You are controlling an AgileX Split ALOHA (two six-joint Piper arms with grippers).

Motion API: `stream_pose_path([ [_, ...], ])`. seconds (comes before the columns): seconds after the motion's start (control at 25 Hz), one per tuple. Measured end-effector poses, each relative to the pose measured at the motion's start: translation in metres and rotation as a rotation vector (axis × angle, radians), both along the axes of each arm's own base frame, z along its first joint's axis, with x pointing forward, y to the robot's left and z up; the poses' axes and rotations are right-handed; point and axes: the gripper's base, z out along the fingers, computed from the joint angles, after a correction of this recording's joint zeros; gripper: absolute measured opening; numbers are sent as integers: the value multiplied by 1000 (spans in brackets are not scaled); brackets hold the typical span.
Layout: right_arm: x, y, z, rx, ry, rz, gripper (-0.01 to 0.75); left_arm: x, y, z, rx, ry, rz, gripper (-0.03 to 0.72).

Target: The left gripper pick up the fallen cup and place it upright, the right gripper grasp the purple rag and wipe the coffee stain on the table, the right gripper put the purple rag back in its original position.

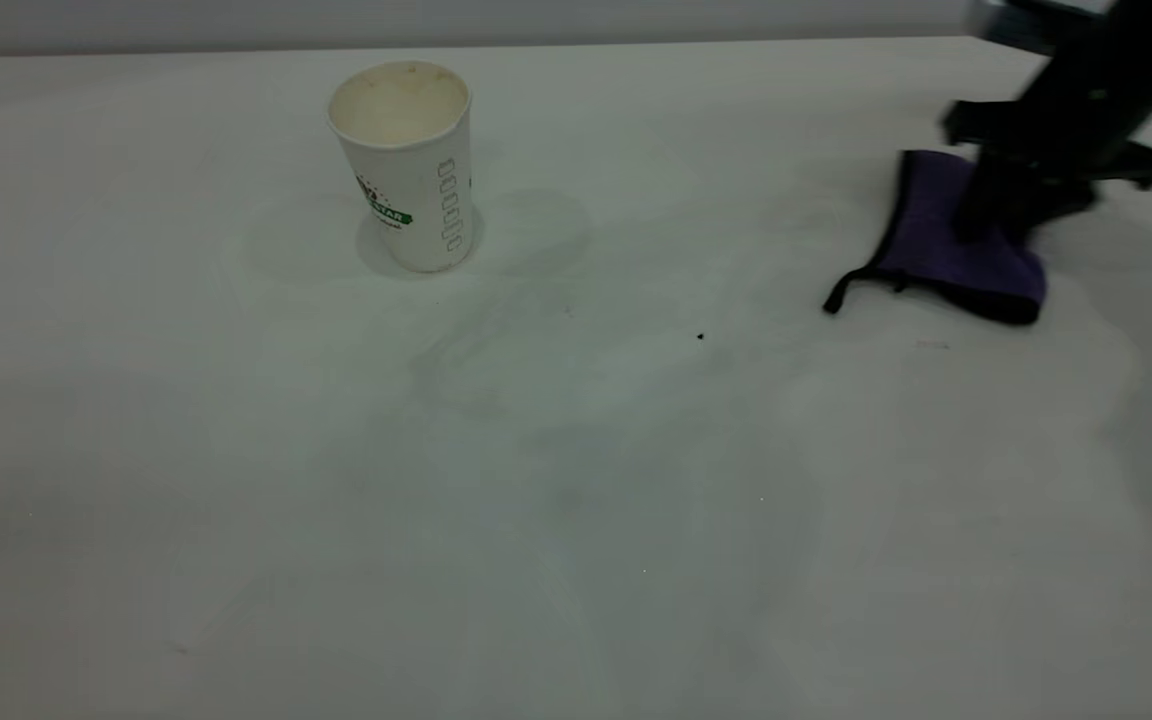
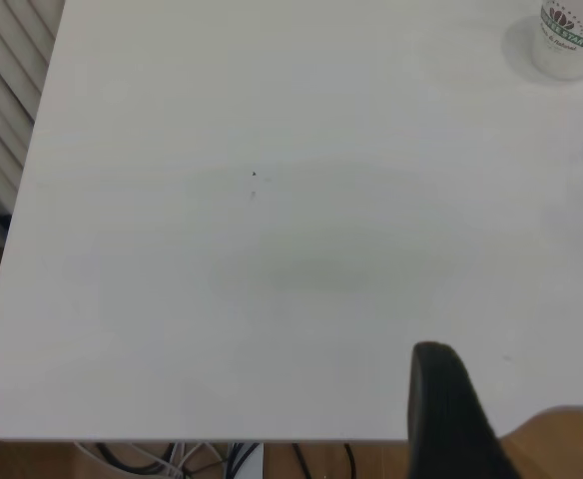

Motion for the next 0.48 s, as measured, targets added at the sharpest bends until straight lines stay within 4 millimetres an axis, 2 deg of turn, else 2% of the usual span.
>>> stream_pose_path([
  [0.12,-3,-18,17,-41,45,64,641,0,0,0,0,0,0,437],
  [0.16,-3,-19,29,-50,51,83,684,0,0,0,0,0,0,437],
  [0.24,-2,-20,60,-63,47,99,717,0,0,0,0,0,0,437],
  [0.32,-4,-20,103,-62,31,109,724,0,0,0,0,0,0,437],
  [0.48,-25,-18,187,-74,40,136,725,0,0,0,0,0,0,437],
])
